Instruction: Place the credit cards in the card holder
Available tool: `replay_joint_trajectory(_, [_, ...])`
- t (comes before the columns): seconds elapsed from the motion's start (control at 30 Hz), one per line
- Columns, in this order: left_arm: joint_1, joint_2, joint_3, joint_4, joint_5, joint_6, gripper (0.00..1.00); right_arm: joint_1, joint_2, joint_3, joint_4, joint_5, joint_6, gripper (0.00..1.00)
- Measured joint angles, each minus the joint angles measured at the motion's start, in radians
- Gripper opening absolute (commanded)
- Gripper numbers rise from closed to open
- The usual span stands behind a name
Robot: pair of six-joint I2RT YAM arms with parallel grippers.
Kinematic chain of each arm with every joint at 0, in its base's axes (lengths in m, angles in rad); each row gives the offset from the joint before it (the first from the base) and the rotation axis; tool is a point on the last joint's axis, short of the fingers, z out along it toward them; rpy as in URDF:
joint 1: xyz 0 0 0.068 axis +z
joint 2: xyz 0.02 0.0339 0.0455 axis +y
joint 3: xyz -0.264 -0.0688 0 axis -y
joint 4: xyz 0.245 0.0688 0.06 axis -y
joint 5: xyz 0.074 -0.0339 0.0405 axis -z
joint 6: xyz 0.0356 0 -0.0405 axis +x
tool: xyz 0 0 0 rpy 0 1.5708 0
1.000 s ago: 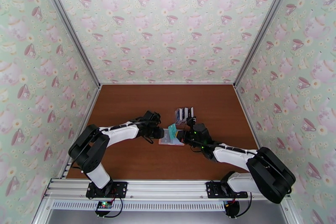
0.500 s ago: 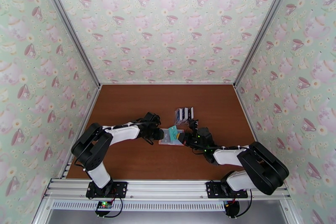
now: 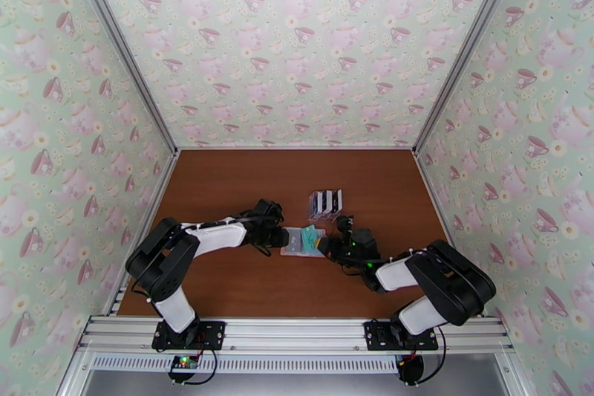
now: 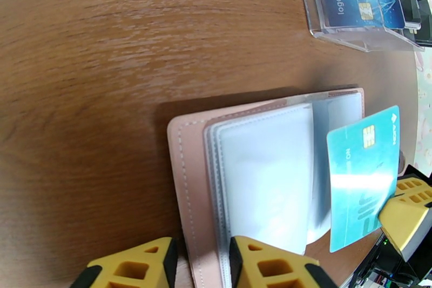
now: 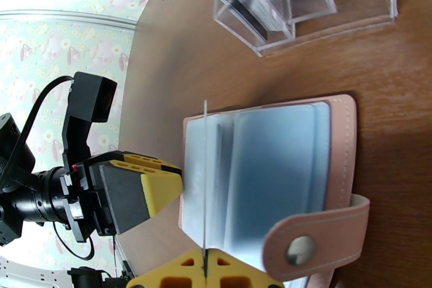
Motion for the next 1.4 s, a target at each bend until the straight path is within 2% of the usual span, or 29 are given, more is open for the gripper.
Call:
replay_joint_trajectory(1.23, [-0.002, 0.0, -0.013, 0.03, 0.0, -0.011, 0.32, -0.034, 0.218, -0.038, 0.283, -0.061, 0.072, 0.0])
replay_joint_trajectory(1.4, [-0.002, -0.001, -0.017, 0.034, -0.003, -0.016, 0.25, -0.034, 0.287, -0.038, 0.38, -0.082, 0.098, 0.0])
